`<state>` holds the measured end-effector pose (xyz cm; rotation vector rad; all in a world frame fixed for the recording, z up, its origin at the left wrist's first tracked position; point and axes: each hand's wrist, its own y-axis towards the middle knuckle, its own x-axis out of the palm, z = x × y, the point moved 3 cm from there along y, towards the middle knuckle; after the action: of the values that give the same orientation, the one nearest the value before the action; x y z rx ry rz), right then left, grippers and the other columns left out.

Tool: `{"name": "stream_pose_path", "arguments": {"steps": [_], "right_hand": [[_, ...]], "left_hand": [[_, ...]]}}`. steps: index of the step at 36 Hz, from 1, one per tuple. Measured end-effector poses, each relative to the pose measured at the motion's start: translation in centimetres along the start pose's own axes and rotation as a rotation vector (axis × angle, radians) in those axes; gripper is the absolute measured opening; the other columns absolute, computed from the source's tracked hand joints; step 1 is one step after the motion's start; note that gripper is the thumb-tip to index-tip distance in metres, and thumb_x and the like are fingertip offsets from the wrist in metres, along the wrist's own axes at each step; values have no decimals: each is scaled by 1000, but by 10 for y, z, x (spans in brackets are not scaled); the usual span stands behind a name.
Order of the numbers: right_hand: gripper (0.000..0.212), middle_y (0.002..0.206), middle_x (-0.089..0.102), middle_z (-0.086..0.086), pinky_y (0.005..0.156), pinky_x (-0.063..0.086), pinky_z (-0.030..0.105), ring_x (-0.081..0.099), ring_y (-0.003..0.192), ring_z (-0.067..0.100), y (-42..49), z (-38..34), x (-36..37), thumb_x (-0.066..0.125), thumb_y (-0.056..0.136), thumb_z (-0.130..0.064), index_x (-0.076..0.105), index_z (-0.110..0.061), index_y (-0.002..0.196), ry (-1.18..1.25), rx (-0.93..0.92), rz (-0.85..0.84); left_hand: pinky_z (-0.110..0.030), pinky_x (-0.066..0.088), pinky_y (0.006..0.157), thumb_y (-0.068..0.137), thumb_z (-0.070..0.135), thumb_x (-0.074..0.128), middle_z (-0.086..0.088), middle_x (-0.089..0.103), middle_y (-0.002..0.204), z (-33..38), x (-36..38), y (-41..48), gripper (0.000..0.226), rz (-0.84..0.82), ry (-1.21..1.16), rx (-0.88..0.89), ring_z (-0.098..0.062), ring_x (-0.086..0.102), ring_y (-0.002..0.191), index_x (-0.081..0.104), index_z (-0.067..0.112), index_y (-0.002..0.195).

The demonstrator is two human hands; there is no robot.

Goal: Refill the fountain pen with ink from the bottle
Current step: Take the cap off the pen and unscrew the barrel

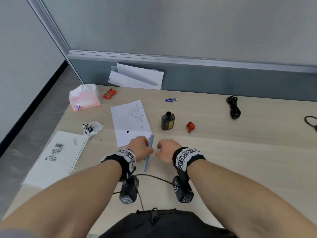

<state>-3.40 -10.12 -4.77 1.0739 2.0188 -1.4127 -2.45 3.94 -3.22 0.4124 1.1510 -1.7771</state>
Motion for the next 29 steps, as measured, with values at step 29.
{"name": "stream_pose_path", "arguments": {"steps": [29], "right_hand": [[26,85,58,1,66,41,32,54,79,23,-4,11,-46,36,97,-35,58,-21,93,-117,-131,161]], "left_hand": [[-32,45,92,94,36,53,-1,65,118,46,-56,19,33,-15,323,303,-19,59,103,61,18,121]]}}
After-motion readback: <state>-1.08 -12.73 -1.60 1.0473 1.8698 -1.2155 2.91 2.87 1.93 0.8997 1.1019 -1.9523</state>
